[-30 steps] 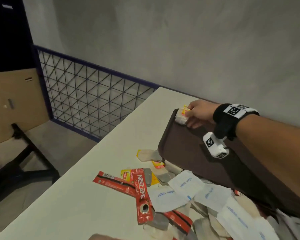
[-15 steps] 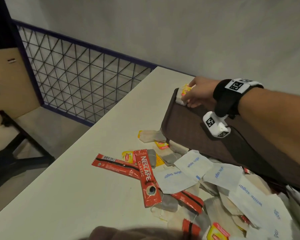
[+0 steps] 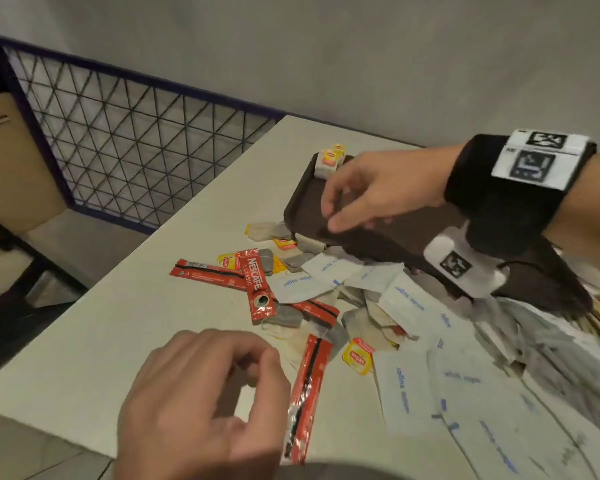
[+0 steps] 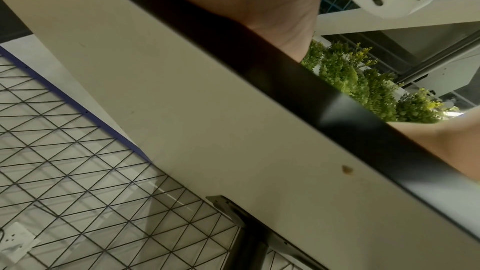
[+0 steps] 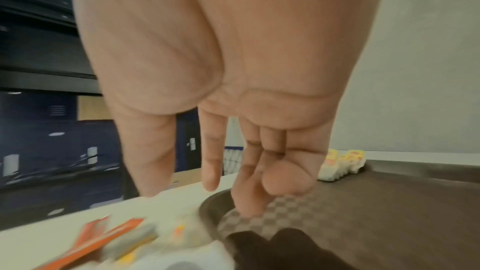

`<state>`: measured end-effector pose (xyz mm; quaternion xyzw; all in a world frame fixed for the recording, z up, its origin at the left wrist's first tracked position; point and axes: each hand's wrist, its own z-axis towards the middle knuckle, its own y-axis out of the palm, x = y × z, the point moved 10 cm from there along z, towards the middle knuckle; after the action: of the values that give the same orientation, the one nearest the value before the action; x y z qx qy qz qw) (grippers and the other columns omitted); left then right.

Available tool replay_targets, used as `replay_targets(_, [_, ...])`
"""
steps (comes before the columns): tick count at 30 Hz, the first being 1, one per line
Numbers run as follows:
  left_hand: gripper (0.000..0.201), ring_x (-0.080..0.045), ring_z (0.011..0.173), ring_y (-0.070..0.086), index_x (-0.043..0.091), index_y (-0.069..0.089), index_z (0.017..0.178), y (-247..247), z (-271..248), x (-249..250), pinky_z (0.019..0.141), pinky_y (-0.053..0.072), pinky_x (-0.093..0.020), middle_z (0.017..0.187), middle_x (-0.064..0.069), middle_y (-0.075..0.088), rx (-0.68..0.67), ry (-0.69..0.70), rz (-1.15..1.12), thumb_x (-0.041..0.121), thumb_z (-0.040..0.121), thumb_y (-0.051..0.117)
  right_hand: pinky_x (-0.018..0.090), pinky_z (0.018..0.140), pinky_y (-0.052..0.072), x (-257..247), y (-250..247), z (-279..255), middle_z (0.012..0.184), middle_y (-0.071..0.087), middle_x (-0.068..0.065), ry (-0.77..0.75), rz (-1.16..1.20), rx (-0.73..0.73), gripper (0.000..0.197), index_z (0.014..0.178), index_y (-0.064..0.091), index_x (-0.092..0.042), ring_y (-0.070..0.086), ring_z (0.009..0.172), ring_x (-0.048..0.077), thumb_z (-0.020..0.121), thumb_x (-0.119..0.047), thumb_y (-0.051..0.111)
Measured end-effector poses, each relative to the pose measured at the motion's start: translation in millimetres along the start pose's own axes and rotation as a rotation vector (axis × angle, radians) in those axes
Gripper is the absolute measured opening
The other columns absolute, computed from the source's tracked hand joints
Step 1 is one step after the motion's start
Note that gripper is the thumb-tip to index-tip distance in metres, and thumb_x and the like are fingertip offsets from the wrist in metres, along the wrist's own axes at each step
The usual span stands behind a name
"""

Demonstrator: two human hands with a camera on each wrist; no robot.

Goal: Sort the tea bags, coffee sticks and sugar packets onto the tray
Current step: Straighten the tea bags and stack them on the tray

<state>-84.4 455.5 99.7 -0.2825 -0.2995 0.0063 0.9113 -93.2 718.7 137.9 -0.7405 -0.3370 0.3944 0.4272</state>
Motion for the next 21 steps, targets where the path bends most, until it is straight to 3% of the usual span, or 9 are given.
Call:
replay_targets(2, [0.015, -0.013, 0.069, 0.055, 0.025, 0.067, 0.069, -3, -4, -4, 0.061, 0.049, -0.036, 0.067, 0.018, 0.059, 0.062, -0.082, -0.117, 0.013, 0.07, 0.075, 0.028, 0.071, 0.053, -15, 24, -23, 0.095, 0.064, -0.012, -0.038, -0.201, -0.112, 0.04, 0.118, 0.064, -0.038, 0.062, 0.083, 0.008, 0.084, -0.057, 0.072])
replay_targets(5, [0.008, -0.012, 0.071, 0.056, 0.024, 0.068, 0.072, -1, -6, -7, 0.062, 0.051, -0.037, 0.07, 0.021, 0.059, 0.051, -0.11, -0.129, 0.019, 0.077, 0.069, 0.018, 0.067, 0.037, -17, 48, -39, 0.095, 0.045, -0.022, -0.045, -0.435, -0.17, 0.063, 0.137, 0.051, -0.041, 0.051, 0.088, 0.006, 0.081, -0.058, 0.076])
replay_targets(8, [0.007, -0.008, 0.07, 0.059, 0.027, 0.068, 0.077, 1, -4, -10, 0.06, 0.052, -0.036, 0.072, 0.021, 0.06, 0.01, -0.129, -0.114, 0.024, 0.082, 0.065, 0.025, 0.077, 0.047, -6, 58, -49, 0.093, 0.041, -0.023, -0.002, -0.478, -0.159, 0.071, 0.142, 0.049, -0.038, 0.049, 0.094, 0.009, 0.08, -0.046, 0.082])
replay_targets(11, [0.012, -0.008, 0.073, 0.06, 0.027, 0.068, 0.08, 3, -6, -10, 0.061, 0.054, -0.039, 0.073, 0.018, 0.062, -0.013, -0.138, -0.091, 0.019, 0.089, 0.069, 0.034, 0.084, 0.055, -5, 49, -62, 0.104, 0.06, -0.011, -0.003, -0.518, -0.041, 0.042, 0.125, 0.065, -0.029, 0.056, 0.094, 0.014, 0.085, -0.028, 0.077])
replay_targets(14, [0.01, -0.008, 0.073, 0.06, 0.027, 0.068, 0.08, 2, -5, -11, 0.062, 0.054, -0.041, 0.072, 0.017, 0.063, -0.017, -0.158, -0.094, 0.02, 0.087, 0.069, 0.033, 0.077, 0.058, -3, 36, -79, 0.094, 0.068, -0.004, -0.012, -0.497, 0.104, 0.015, 0.105, 0.074, -0.022, 0.061, 0.084, 0.014, 0.093, -0.017, 0.066])
replay_targets(17, [0.01, -0.008, 0.073, 0.06, 0.027, 0.068, 0.079, 2, -7, -13, 0.064, 0.055, -0.041, 0.072, 0.016, 0.063, -0.015, -0.186, -0.113, 0.022, 0.087, 0.067, 0.037, 0.068, 0.058, 8, 20, -103, 0.081, 0.066, 0.001, 0.033, -0.501, 0.231, 0.015, 0.085, 0.071, -0.017, 0.061, 0.072, 0.017, 0.095, -0.015, 0.06])
replay_targets(19, [0.01, -0.009, 0.073, 0.06, 0.027, 0.068, 0.078, 2, -7, -13, 0.065, 0.055, -0.042, 0.071, 0.015, 0.064, -0.021, -0.201, -0.115, 0.022, 0.088, 0.067, 0.037, 0.058, 0.049, 22, 8, -126, 0.071, 0.059, 0.005, 0.101, -0.496, 0.315, 0.019, 0.073, 0.062, -0.013, 0.055, 0.062, 0.021, 0.092, -0.016, 0.059])
replay_targets(21, [0.011, -0.01, 0.073, 0.06, 0.027, 0.067, 0.077, 3, -6, -14, 0.067, 0.055, -0.043, 0.071, 0.015, 0.064, -0.019, -0.215, -0.107, 0.023, 0.088, 0.067, 0.035, 0.056, 0.046, 38, 4, -151, 0.07, 0.057, 0.006, 0.181, -0.528, 0.334, 0.02, 0.074, 0.059, -0.012, 0.054, 0.061, 0.022, 0.091, -0.022, 0.061])
